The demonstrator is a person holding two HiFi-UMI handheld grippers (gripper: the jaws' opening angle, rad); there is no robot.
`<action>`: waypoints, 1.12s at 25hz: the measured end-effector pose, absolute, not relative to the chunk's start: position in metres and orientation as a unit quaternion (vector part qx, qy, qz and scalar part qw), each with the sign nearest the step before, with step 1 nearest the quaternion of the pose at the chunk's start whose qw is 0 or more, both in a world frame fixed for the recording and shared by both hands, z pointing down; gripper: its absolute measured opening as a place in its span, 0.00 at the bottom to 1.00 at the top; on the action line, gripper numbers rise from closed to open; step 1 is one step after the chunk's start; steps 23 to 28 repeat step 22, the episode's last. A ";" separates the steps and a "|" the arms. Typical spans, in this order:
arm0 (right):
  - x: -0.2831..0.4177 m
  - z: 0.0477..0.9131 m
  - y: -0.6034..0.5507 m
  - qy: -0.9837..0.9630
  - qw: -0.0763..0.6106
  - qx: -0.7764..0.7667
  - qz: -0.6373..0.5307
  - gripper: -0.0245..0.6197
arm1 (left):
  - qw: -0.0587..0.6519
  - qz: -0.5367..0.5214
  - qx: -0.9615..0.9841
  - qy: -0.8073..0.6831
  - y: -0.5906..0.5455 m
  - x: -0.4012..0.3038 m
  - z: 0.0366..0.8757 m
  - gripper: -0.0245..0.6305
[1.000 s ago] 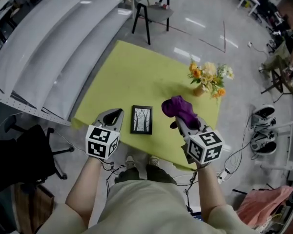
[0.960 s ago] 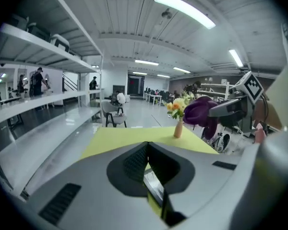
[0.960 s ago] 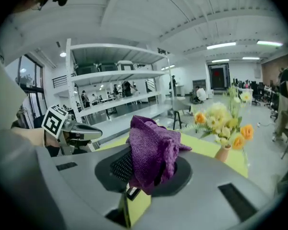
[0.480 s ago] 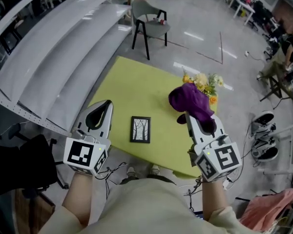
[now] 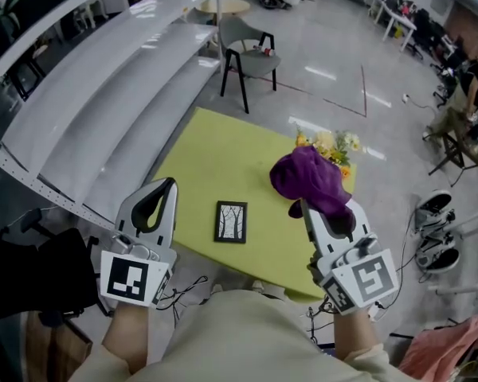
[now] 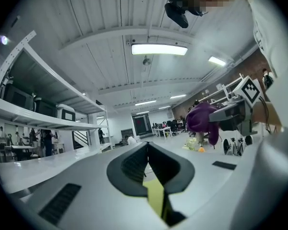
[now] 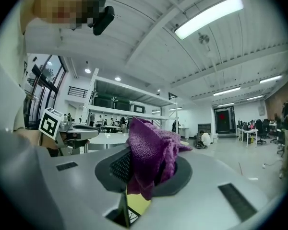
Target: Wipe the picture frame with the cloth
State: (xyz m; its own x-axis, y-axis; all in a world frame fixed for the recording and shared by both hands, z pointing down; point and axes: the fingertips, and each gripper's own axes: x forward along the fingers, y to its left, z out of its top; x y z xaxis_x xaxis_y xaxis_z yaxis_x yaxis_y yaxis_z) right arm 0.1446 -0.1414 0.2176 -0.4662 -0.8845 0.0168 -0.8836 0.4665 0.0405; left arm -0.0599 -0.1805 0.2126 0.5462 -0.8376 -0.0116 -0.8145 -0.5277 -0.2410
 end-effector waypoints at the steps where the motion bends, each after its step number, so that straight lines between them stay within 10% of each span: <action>1: 0.144 0.218 -0.141 -0.857 0.018 0.515 -0.014 0.14 | 0.109 -0.051 -0.872 0.475 -0.180 -0.060 0.212 0.05; 28: 0.153 0.238 -0.152 -0.857 0.055 0.512 -0.020 0.14 | 0.099 -0.082 -0.861 0.491 -0.185 -0.048 0.229 0.05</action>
